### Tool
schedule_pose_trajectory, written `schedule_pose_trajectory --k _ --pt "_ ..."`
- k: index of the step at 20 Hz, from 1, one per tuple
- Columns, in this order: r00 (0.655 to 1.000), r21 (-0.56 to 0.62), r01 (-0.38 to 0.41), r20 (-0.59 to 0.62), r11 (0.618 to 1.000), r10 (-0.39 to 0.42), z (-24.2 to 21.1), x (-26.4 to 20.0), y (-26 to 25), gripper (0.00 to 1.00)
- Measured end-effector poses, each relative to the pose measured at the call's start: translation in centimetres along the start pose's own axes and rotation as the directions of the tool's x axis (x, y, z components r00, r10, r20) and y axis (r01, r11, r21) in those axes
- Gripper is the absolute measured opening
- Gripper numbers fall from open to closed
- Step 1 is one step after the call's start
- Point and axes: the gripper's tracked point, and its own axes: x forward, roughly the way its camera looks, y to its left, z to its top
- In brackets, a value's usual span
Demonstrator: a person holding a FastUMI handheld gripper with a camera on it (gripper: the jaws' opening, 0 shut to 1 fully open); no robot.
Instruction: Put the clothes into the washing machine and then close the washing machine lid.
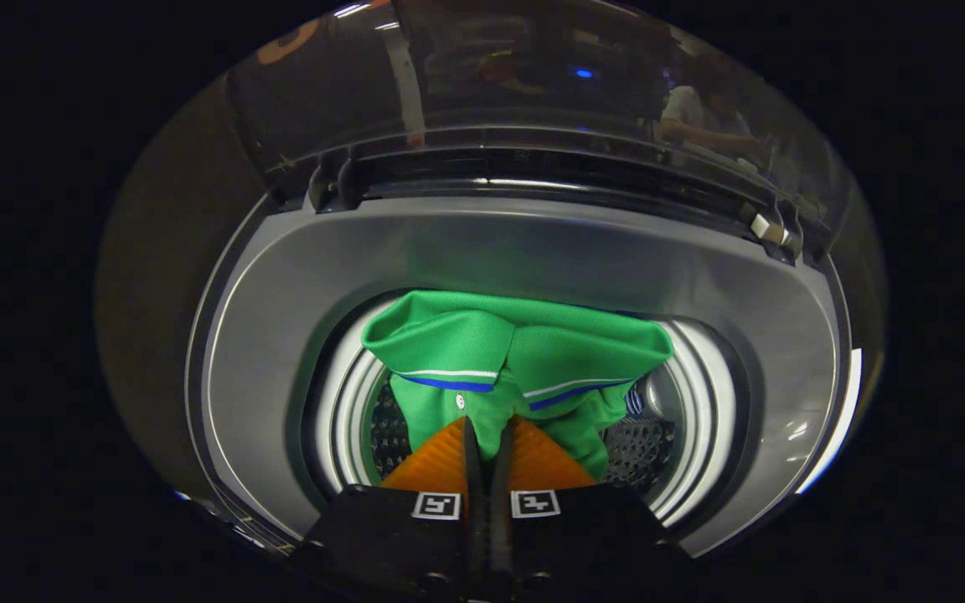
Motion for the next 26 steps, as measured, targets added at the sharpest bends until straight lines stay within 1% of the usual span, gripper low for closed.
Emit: schedule_pose_trajectory --k 4,6,8,9,15,20,23,24,26 --pt "1.0 -0.004 -0.006 -0.028 1.0 0.006 -0.6 -0.1 -0.1 0.21" --pt "1.0 -0.015 -0.009 0.008 1.0 0.009 -0.1 -0.3 0.0 0.49" --pt "1.0 -0.028 -0.013 0.023 1.0 0.014 0.0 -0.7 0.2 0.84" --pt "0.999 -0.034 -0.021 0.023 0.999 0.022 0.0 -0.9 0.4 1.0" --pt "0.996 -0.037 -0.023 0.086 0.999 0.026 0.6 -1.8 0.9 1.0" --pt "0.98 -0.036 -0.026 0.199 0.999 0.033 2.3 -4.4 1.3 1.0" --pt "0.952 -0.01 -0.051 0.303 0.999 0.052 4.4 -7.7 1.9 1.0" --pt "0.936 -0.007 -0.062 0.348 0.998 0.061 5.4 -8.7 2.1 1.0" --pt "0.89 -0.016 -0.07 0.45 0.997 0.07 8.1 -12.3 2.3 1.0"
